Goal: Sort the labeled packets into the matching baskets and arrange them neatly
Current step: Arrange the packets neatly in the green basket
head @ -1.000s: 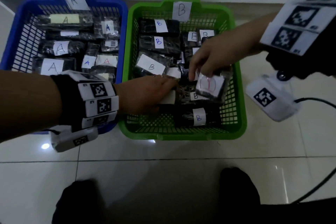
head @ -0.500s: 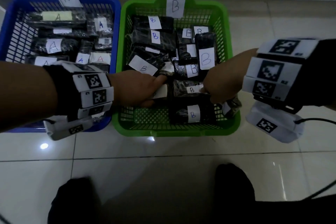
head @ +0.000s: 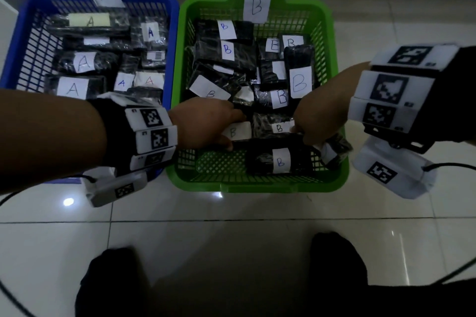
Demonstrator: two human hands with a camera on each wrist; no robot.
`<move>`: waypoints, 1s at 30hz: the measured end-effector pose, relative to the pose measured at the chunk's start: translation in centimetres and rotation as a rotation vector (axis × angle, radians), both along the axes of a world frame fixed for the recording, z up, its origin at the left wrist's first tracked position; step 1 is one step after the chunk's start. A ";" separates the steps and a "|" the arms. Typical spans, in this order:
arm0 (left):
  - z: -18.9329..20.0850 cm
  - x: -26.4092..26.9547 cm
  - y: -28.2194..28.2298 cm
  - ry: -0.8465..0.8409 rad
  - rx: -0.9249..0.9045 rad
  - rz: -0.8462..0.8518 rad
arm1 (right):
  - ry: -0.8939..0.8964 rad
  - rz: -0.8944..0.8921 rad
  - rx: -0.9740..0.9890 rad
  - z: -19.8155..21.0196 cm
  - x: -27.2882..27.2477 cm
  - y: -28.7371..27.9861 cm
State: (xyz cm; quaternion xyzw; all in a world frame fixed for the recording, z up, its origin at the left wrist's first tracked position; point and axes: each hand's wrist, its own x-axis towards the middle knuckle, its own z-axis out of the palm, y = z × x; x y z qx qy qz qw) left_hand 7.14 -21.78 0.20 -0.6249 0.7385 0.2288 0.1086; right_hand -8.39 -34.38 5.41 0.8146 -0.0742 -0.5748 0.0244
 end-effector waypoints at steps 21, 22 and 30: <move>4.2 4.8 2.0 0.221 -0.114 -0.103 | -0.830 -0.644 0.481 -3.1 3.4 6.6; 3.7 4.7 2.5 0.190 -0.122 -0.159 | -0.832 -0.592 0.464 -3.5 3.4 6.9; 2.1 3.3 3.1 -0.211 -0.030 -0.280 | -0.857 -0.411 0.393 -4.4 2.9 6.9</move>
